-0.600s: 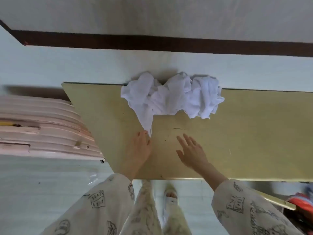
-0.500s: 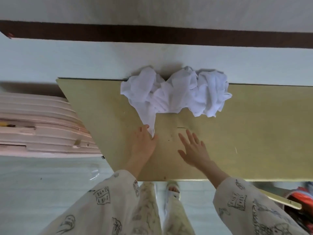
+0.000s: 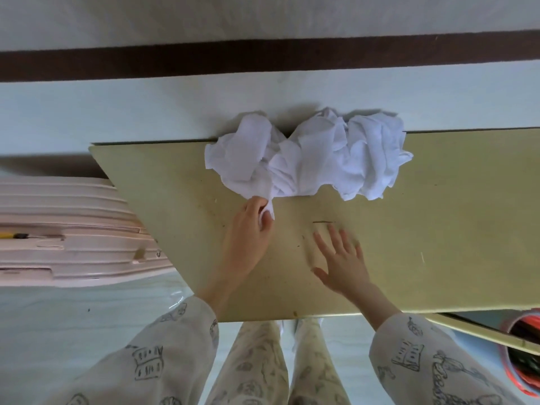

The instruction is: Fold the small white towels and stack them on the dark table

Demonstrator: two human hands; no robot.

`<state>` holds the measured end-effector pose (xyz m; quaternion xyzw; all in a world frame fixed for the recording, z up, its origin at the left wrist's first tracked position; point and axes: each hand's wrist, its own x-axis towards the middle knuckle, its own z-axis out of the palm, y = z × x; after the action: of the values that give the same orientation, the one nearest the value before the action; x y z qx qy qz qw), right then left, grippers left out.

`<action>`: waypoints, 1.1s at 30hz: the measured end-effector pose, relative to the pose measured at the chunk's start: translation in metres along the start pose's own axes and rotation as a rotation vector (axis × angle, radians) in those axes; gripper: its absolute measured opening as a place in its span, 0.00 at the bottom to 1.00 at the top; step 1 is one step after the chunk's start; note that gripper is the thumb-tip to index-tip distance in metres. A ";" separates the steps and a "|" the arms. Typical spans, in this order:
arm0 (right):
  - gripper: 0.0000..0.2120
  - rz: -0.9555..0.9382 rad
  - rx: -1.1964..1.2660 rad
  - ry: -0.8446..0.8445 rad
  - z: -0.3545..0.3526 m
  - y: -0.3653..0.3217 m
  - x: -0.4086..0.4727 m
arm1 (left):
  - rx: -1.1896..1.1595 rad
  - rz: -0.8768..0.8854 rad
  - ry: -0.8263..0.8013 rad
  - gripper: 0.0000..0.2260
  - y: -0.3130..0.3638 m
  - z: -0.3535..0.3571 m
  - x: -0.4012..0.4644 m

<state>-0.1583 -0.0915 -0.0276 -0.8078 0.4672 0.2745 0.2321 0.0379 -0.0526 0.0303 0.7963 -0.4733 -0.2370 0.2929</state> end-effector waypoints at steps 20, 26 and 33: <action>0.09 -0.436 0.572 0.322 -0.183 -0.015 -0.071 | -0.337 0.222 0.042 0.09 0.155 -0.147 -0.016; 0.07 -0.244 0.520 0.441 -0.175 0.066 -0.097 | -0.312 0.099 0.026 0.06 0.153 -0.127 -0.024; 0.09 -0.102 0.429 0.844 -0.205 0.137 -0.118 | -0.260 0.118 0.098 0.04 0.176 -0.089 -0.009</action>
<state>-0.2815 -0.2097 0.1858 -0.8045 0.5266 -0.1917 0.1967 -0.0166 -0.0898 0.2164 0.7330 -0.4698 -0.2394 0.4298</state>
